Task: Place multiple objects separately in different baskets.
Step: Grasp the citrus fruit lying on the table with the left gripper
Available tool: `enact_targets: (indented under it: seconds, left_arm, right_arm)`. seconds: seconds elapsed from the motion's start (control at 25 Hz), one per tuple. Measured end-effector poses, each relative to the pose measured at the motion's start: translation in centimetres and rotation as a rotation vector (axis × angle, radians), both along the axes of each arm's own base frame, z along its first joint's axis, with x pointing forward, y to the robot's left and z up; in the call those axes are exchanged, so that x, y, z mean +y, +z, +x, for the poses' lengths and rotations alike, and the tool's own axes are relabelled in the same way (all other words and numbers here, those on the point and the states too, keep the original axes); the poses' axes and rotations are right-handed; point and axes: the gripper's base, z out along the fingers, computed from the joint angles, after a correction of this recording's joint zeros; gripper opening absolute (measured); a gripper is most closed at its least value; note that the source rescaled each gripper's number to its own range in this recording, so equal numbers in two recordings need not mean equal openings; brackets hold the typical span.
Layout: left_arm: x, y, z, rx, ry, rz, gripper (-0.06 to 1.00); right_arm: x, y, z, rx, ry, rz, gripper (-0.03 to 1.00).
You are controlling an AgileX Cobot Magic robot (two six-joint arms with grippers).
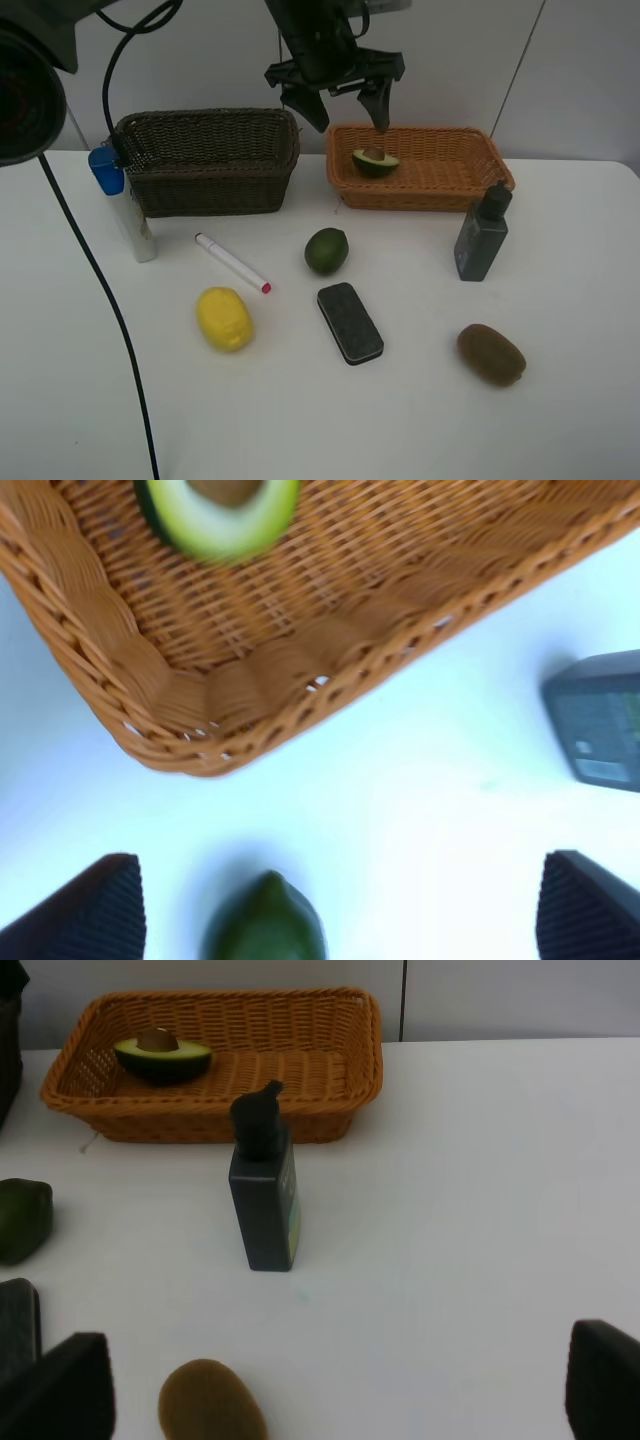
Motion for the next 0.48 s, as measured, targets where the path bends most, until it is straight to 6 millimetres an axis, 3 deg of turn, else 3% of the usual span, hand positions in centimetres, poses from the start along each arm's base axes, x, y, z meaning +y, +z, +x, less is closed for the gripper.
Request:
enact_targets:
  seconds: [0.12, 0.2, 0.4, 0.48]
  left_arm:
    - [0.1, 0.6, -2.5, 0.049, -0.015, 0.030, 1.00]
    - [1.2, 0.9, -5.0, 0.110, 0.013, 0.071, 1.00]
    - [6.2, 1.2, -11.4, 0.226, 0.166, 0.204, 1.00]
    - [8.3, -0.1, -13.6, 0.281, 0.229, 0.278, 1.00]
  right_arm:
    - [0.0, 0.0, 0.0, 0.000, 0.000, 0.000, 1.00]
    - [0.0, 0.0, 0.0, 0.000, 0.000, 0.000, 1.00]
    - [0.0, 0.0, 0.0, 0.000, 0.000, 0.000, 1.00]
    - [0.0, 0.0, 0.0, 0.000, 0.000, 0.000, 1.00]
